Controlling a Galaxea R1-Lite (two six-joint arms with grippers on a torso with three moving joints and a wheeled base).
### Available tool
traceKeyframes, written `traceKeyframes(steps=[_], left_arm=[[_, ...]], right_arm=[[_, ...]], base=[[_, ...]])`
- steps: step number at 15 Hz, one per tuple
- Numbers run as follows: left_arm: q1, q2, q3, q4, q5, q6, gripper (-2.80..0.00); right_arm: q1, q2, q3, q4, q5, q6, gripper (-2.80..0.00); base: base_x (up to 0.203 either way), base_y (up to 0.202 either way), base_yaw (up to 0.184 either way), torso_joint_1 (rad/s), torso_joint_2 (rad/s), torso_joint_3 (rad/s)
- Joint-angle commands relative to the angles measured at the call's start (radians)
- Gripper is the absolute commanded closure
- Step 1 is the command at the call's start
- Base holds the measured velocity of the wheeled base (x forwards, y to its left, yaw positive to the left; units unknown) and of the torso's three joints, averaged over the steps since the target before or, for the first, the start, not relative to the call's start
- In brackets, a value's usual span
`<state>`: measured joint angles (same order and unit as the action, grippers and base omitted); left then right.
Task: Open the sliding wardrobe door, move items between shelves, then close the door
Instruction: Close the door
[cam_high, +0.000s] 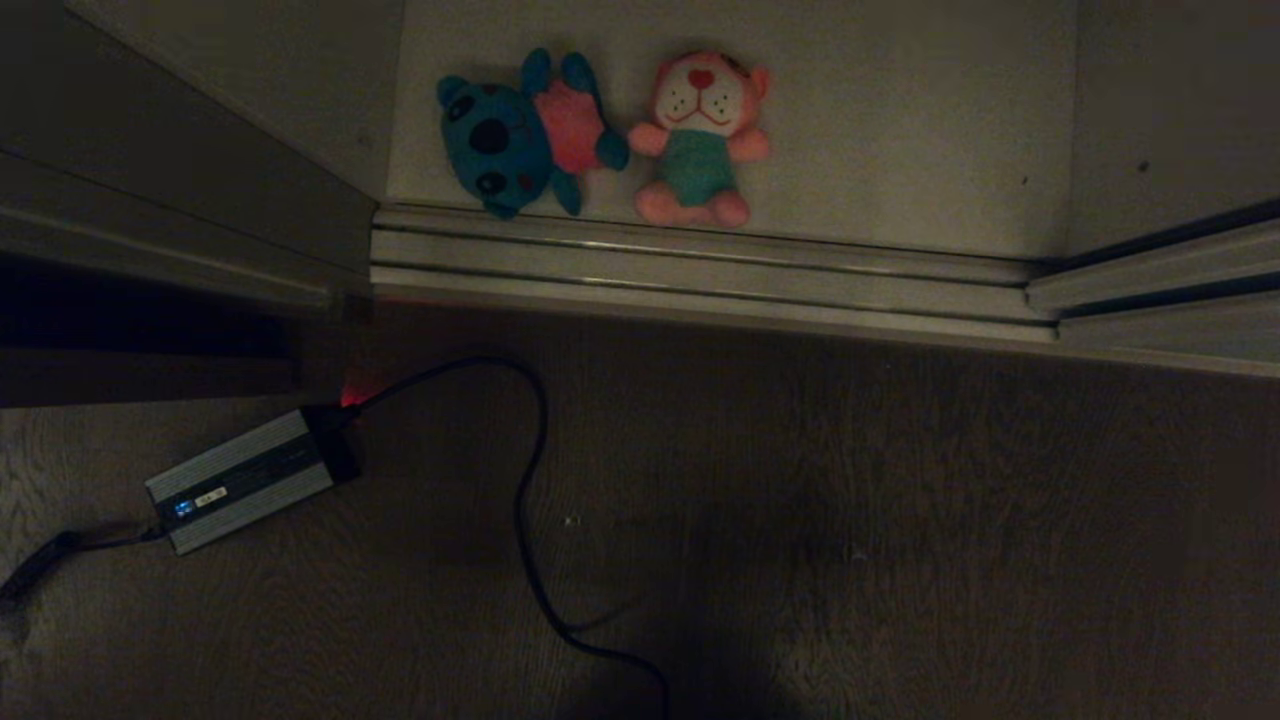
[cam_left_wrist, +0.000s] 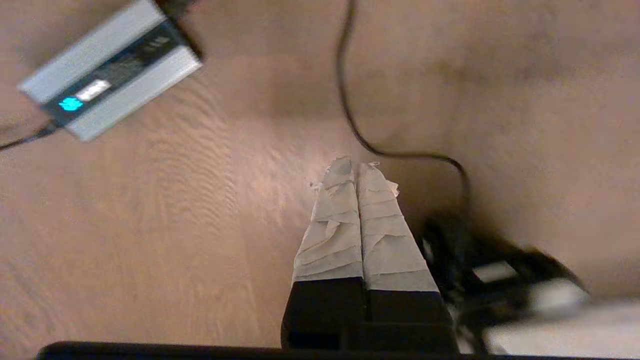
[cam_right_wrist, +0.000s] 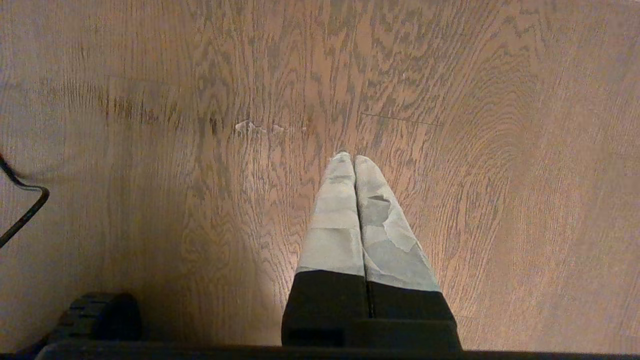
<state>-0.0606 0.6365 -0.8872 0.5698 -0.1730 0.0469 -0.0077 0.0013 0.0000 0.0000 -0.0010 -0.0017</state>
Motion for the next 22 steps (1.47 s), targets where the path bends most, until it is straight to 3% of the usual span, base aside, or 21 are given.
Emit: traceKeyframes(steps=[1, 3, 5, 8, 10, 22], left_arm=[[0.039, -0.180, 0.231, -0.159, 0.010, 0.016, 0.00], [0.048, -0.298, 0.423, -0.285, 0.049, 0.058, 0.00], [0.052, -0.428, 0.550, -0.340, 0.077, 0.080, 0.00], [0.053, -0.615, 0.711, -0.363, 0.098, 0.095, 0.00], [0.053, -0.636, 0.825, -0.445, 0.144, 0.076, 0.00], [0.052, -0.635, 0.850, -0.480, 0.137, 0.043, 0.00]], right_arm=[[0.000, 0.000, 0.005, 0.000, -0.001, 0.000, 0.00], [0.000, 0.000, 0.005, 0.000, -0.001, 0.000, 0.00], [0.000, 0.000, 0.005, 0.000, -0.001, 0.000, 0.00], [0.000, 0.000, 0.005, 0.000, -0.001, 0.000, 0.00], [0.000, 0.002, 0.005, 0.000, -0.001, 0.000, 0.00], [0.000, 0.000, 0.005, 0.000, -0.001, 0.000, 0.00]], base=[[0.000, 0.000, 0.000, 0.000, 0.00, 0.000], [0.000, 0.000, 0.000, 0.000, 0.00, 0.000], [0.000, 0.000, 0.000, 0.000, 0.00, 0.000], [0.000, 0.000, 0.000, 0.000, 0.00, 0.000], [0.000, 0.000, 0.000, 0.000, 0.00, 0.000], [0.000, 0.000, 0.000, 0.000, 0.00, 0.000]])
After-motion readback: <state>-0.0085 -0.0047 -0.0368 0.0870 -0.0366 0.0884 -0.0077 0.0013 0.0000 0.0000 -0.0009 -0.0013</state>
